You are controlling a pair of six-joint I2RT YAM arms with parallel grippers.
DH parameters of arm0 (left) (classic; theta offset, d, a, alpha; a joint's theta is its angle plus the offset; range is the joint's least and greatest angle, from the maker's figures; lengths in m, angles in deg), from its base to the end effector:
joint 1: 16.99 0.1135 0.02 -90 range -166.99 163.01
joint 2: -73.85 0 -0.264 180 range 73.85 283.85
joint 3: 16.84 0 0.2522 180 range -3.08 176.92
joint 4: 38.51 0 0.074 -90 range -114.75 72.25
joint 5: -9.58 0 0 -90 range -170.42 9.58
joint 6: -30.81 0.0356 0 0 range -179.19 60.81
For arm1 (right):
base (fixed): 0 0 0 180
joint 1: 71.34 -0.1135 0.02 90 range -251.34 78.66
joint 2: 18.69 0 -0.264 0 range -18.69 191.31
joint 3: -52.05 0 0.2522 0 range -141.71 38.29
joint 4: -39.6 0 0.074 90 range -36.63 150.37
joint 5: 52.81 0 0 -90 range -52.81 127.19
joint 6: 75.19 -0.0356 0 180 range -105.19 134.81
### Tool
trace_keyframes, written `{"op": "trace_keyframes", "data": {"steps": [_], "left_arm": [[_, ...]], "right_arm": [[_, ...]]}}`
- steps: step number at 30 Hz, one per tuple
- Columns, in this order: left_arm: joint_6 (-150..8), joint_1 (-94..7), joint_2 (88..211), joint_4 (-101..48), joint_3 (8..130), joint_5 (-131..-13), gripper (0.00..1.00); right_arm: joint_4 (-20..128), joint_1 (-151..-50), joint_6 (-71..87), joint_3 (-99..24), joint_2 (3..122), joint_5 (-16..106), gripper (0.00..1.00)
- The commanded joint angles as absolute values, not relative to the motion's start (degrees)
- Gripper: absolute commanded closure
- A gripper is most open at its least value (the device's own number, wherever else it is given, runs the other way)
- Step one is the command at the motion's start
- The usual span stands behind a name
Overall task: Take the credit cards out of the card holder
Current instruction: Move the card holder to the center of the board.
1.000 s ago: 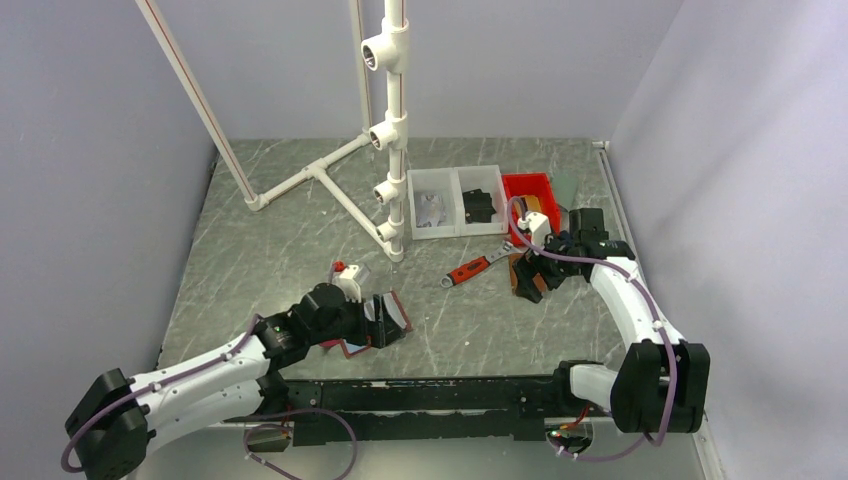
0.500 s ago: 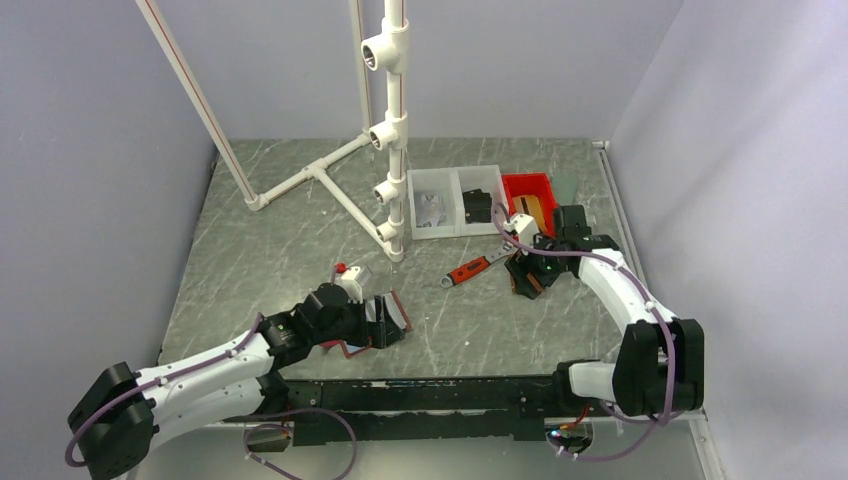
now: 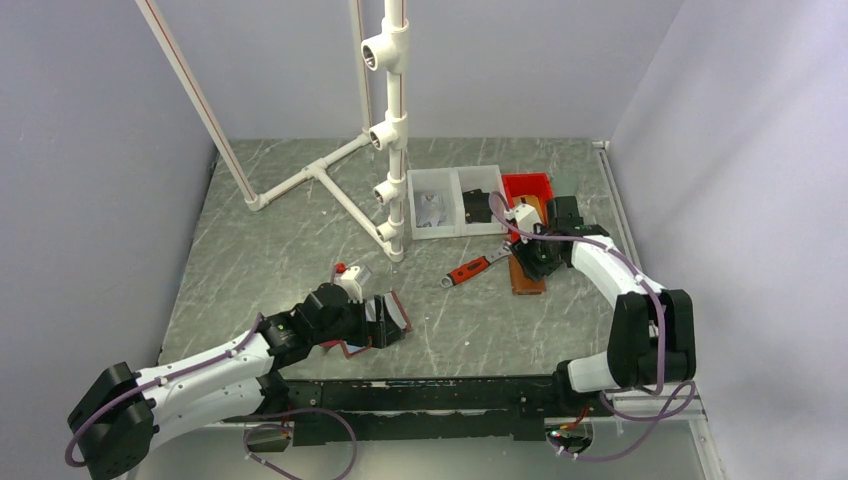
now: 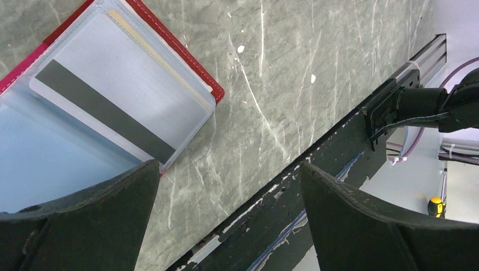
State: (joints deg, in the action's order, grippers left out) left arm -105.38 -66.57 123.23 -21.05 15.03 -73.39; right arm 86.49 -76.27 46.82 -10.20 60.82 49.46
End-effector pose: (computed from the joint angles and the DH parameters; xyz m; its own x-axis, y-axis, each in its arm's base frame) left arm 0.1122 -0.1385 0.1753 -0.8495 -0.1072 -0.5167 0.2999 0.7075 -0.6399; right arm 0.2586 0.0299 0.2004 -0.6668 -0.5774 -0.4711 -0.6248 0.7778 -0.0689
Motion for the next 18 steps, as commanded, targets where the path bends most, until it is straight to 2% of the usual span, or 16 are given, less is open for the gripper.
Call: {"op": "trace_keyframes", "data": {"steps": [1,8,18], "left_arm": [[-105.7,-66.8,123.5,-22.1,16.7,-74.4,0.01],[-105.6,-66.8,123.7,-22.2,16.7,-74.4,0.01],[-106.0,-66.8,123.1,-22.4,16.1,-74.4,0.01]], "right_arm": [[83.8,-76.4,45.1,-13.2,63.0,46.6,0.52],[82.8,-76.9,44.2,-13.1,65.5,44.9,0.65],[83.8,-77.4,44.2,-13.2,67.0,46.1,0.65]]}}
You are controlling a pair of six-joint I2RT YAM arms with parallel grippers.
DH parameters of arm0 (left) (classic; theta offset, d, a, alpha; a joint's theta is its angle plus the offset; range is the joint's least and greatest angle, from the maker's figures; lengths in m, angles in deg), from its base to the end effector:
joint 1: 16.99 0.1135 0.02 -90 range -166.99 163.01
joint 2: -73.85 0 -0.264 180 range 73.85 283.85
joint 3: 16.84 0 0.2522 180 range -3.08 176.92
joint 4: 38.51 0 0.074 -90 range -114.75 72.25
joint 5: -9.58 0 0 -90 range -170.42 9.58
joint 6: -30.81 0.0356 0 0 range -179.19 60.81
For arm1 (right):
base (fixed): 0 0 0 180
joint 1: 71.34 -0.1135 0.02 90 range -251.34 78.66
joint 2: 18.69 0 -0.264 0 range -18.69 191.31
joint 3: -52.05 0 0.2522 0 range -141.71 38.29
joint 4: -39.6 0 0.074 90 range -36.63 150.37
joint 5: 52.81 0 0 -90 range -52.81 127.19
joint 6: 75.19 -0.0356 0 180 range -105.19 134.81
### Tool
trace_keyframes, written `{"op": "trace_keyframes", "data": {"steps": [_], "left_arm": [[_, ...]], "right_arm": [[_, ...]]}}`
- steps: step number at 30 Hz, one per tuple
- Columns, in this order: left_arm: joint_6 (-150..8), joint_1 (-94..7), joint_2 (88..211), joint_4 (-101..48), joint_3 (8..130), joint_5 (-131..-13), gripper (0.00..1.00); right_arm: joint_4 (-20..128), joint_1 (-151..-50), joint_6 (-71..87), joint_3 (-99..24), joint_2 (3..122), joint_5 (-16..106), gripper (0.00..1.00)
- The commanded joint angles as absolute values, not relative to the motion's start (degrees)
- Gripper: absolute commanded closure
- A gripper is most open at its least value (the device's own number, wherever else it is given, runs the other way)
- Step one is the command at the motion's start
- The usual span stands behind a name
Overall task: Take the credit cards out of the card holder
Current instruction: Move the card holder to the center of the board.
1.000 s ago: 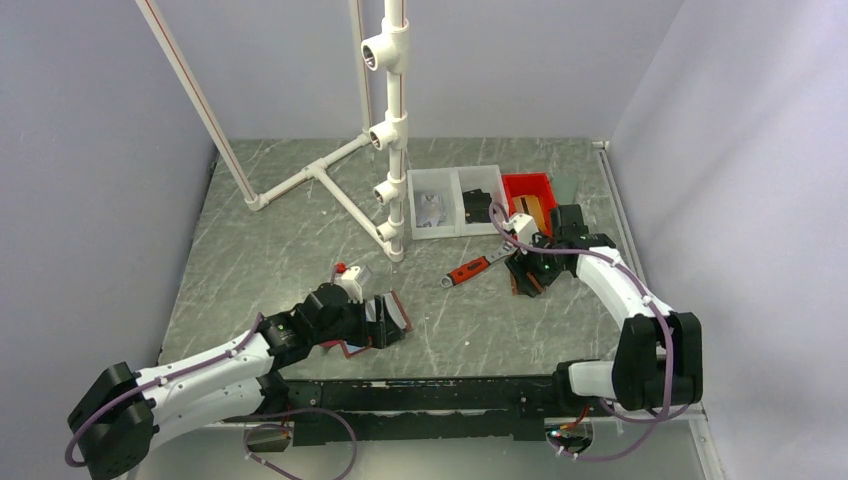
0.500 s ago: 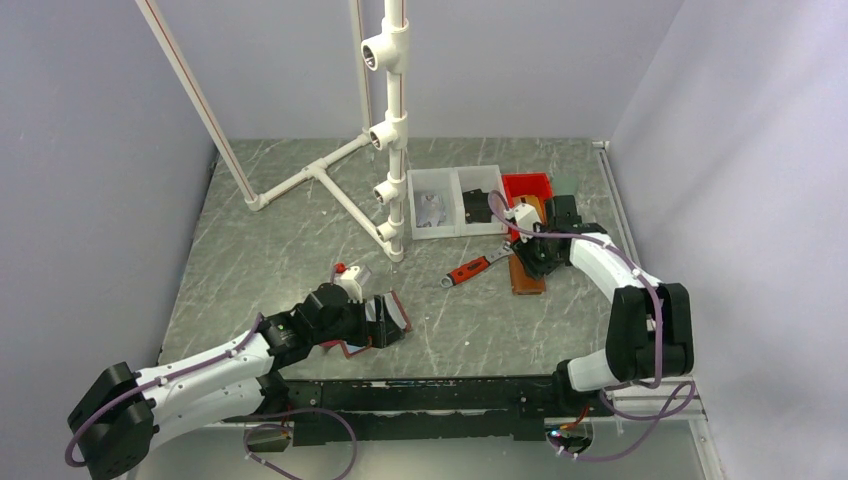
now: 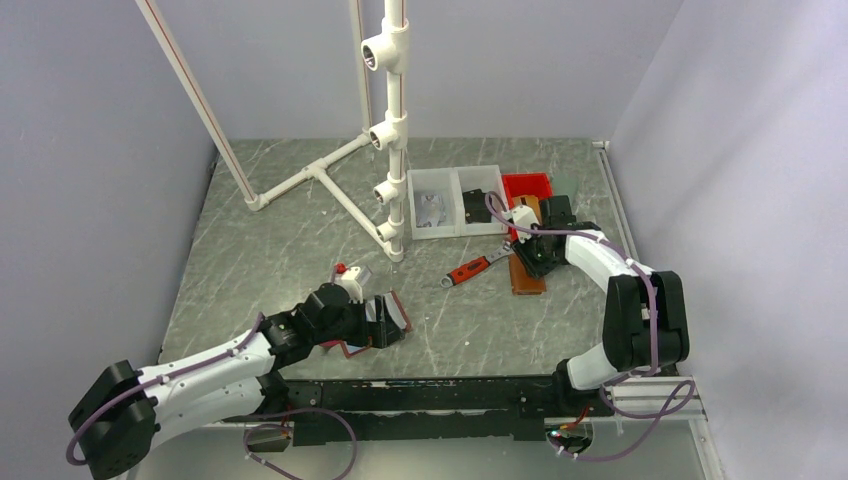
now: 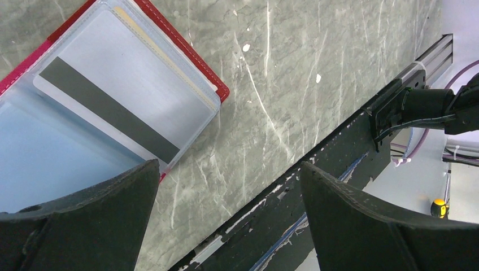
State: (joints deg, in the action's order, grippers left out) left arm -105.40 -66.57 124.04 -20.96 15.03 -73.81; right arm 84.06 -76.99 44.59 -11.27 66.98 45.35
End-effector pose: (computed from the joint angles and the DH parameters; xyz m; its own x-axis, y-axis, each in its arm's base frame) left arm 0.1130 -0.1389 0.1729 -0.8525 -0.1050 -0.5121 0.2909 0.7186 -0.6317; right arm 0.2745 0.0322 0.1804 -0.7179 -0.5651 -0.4066 -0.5872 0.8053 -0.0823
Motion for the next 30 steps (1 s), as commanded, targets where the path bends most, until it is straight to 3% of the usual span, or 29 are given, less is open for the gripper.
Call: {"op": "trace_keyframes", "data": {"steps": [1,10,18,30], "left_arm": [[-106.1,-66.8,122.8,-22.3,16.0,-74.4,0.01],[-106.3,-66.8,121.7,-21.7,15.7,-74.7,0.02],[-106.2,-66.8,120.1,-20.5,15.4,-75.2,0.01],[-106.4,-66.8,120.8,-21.7,15.2,-74.4,0.02]], "right_arm": [[84.2,-77.5,44.5,-13.3,66.7,47.0,0.64],[84.8,-77.9,43.9,-13.1,63.5,49.2,0.43],[89.1,-68.5,43.3,-12.6,61.3,53.3,0.41],[91.3,-66.7,40.9,-13.5,69.9,60.1,0.45]]}}
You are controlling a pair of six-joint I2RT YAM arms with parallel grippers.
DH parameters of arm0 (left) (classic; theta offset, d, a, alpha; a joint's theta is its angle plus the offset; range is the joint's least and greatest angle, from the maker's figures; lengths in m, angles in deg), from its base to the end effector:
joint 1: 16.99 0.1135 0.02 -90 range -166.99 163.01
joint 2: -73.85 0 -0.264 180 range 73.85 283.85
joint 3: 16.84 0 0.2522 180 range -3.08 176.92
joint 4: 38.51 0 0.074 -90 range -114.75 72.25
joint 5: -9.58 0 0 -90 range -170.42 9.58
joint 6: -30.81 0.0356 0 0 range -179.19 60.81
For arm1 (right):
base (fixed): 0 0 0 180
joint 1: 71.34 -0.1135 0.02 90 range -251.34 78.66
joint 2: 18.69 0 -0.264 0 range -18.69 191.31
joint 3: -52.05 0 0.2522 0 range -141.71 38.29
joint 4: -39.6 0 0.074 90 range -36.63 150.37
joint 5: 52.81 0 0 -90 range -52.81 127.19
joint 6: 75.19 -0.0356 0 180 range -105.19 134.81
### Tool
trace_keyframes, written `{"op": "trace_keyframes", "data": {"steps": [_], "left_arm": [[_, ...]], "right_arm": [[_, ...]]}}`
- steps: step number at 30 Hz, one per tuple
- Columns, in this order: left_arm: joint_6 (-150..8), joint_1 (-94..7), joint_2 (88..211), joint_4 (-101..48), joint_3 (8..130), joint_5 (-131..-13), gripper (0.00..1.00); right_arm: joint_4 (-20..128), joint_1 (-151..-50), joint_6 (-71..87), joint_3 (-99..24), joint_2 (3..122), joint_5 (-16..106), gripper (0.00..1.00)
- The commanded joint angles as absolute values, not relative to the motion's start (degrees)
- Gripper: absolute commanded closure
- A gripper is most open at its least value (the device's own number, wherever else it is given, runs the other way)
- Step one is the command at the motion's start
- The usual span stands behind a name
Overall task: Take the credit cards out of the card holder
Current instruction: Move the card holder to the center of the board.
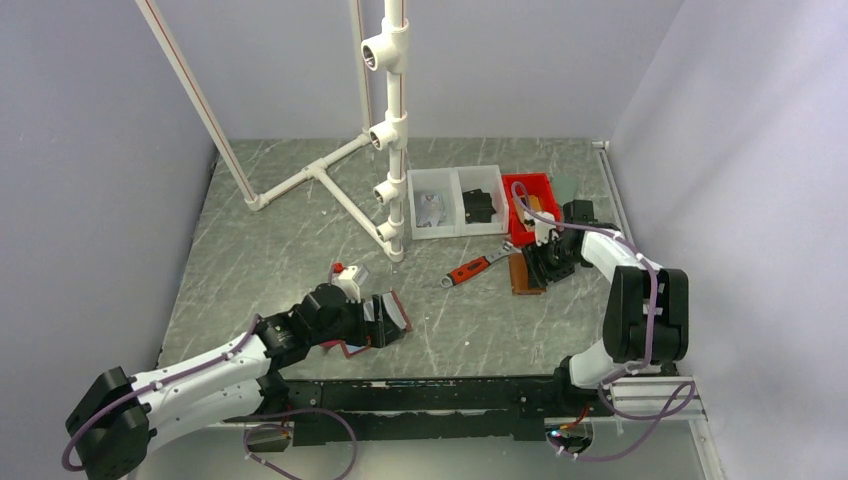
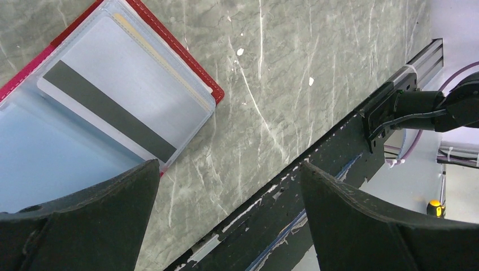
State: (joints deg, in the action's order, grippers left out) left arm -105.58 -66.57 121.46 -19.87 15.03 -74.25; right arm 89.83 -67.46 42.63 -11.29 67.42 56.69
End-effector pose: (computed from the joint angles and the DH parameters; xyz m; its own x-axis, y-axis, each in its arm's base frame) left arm 0.1106 -0.1357 0.1783 -0.8422 -0.1213 -0.5253 0.2966 0.7093 -0.6394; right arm 0.2663 -0.0061 0.1764 -0.8282 -0.3848 -0.4076 -0.4750 0.8678 0.1459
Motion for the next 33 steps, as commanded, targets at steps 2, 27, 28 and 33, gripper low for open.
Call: {"op": "trace_keyframes", "data": {"steps": [2,27,28,33], "left_arm": [[-106.5,-66.8,119.8,-21.2,14.9,-74.4,0.02],[-105.9,-66.8,120.3,-23.7,14.5,-73.3,0.02],[-105.8,-66.8,120.7,-24.0,14.6,-73.1,0.02],[-105.8,-66.8,121.8,-26.1,14.6,-72.3,0.02]], "right_arm": [[91.5,-66.0,40.3,-13.9,71.0,60.6,0.47],[97.7,-70.9,48.5,-14.1,73.1,65.5,0.91],[98.0,-72.9,49.1,-14.1,72.7,65.9,0.92],[96.3,-81.6,47.2,-13.8,72.8,65.6,0.93]]}}
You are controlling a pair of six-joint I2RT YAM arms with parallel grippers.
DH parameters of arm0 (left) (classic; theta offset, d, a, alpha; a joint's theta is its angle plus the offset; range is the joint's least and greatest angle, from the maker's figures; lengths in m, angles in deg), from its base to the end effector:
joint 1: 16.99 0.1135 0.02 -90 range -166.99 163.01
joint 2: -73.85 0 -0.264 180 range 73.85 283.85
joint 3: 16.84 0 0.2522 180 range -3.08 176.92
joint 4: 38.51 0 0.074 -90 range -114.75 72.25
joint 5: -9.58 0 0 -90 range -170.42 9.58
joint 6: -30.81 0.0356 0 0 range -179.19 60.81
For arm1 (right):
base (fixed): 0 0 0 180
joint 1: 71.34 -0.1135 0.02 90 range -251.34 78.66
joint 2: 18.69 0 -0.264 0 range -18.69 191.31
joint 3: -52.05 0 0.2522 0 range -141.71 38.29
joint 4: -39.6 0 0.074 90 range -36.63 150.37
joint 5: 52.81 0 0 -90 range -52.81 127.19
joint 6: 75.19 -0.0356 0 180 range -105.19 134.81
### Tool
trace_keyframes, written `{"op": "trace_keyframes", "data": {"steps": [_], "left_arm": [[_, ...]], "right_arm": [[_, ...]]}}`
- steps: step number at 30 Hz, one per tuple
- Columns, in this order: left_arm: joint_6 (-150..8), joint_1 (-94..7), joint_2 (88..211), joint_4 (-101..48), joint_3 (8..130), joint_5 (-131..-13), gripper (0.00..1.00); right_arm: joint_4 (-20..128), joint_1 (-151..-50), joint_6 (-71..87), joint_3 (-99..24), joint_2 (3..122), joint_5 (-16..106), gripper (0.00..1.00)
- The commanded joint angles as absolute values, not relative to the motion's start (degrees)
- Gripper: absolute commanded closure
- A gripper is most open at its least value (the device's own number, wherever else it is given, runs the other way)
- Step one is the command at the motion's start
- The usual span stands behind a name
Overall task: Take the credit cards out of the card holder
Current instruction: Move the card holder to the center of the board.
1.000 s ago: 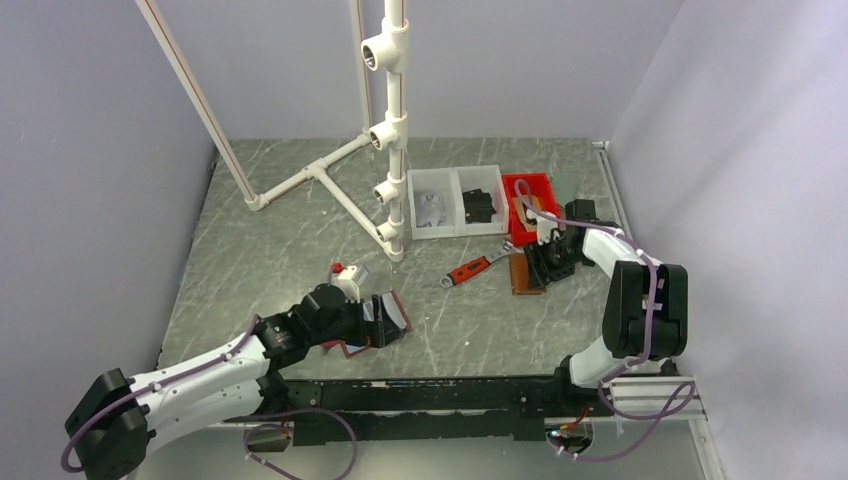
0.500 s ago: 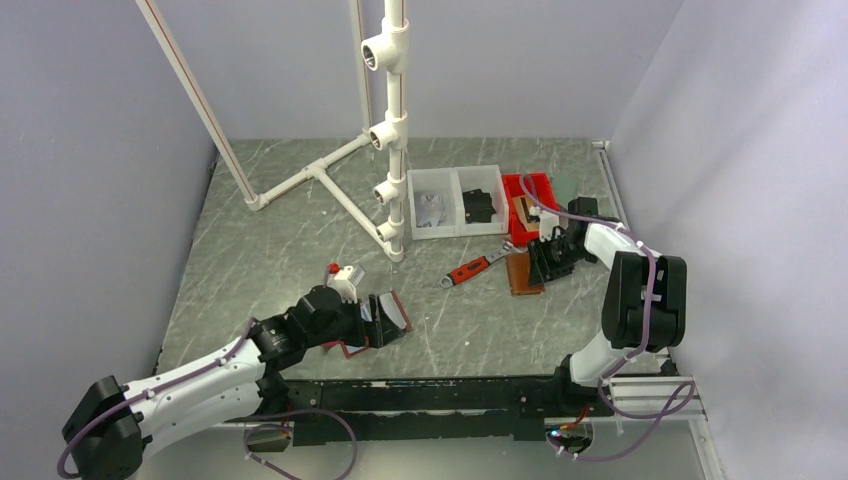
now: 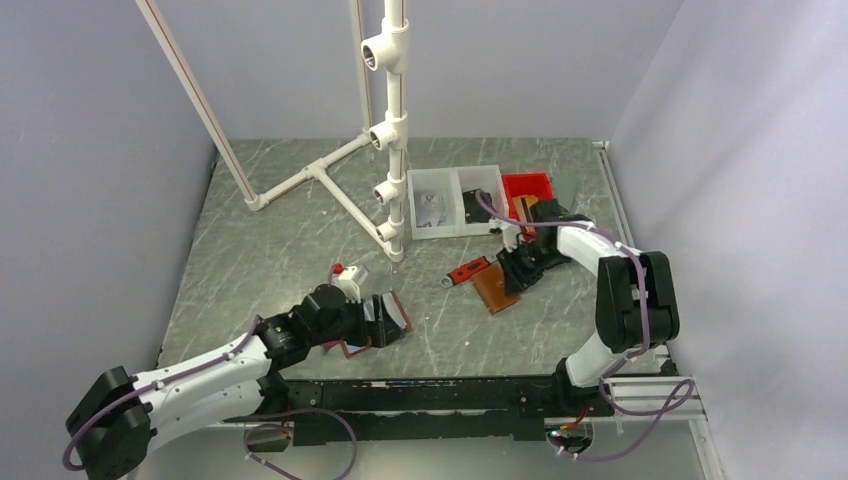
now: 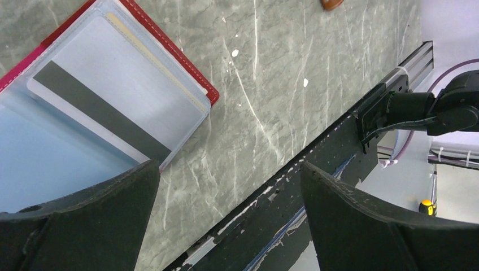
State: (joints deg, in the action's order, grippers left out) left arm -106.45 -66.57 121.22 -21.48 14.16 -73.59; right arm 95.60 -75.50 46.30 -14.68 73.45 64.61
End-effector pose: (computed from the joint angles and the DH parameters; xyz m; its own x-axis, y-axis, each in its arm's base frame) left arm 0.1099 -0.1356 0.1765 -0.8447 -0.1329 -0.5185 0.2946 0.6934 -0.6576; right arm 0.2715 0.0362 0.1647 -0.7715 -0.5210 -0.3652 -0.6285 0.7132 0.3103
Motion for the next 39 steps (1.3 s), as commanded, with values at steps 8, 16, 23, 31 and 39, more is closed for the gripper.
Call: {"op": "trace_keyframes", "data": {"steps": [8,16,23,31,39], "left_arm": [[-111.2,-66.8,125.2,-35.9,11.9,-71.3,0.02],[-117.3,-66.9,128.3,-44.4,10.0,-73.6,0.05],[-122.3,-69.5,131.0,-49.0,10.4,-78.0,0.09],[-131.2,-78.5,140.4,-49.3,14.9,-86.7,0.12],[-146.2,-92.8,151.0,-29.3,27.6,-105.6,0.14]], "right_arm": [[95.2,-92.0,43.6,-16.0,76.8,70.4,0.96],[97.0,-96.4,44.3,-17.9,77.2,77.6,0.83],[97.8,-93.3,45.1,-17.3,72.0,79.0,0.59],[102.8,-90.1,52.4,-18.2,66.7,80.0,0.57],[103.2,-87.5,53.9,-17.3,62.0,81.3,0.56]]}}
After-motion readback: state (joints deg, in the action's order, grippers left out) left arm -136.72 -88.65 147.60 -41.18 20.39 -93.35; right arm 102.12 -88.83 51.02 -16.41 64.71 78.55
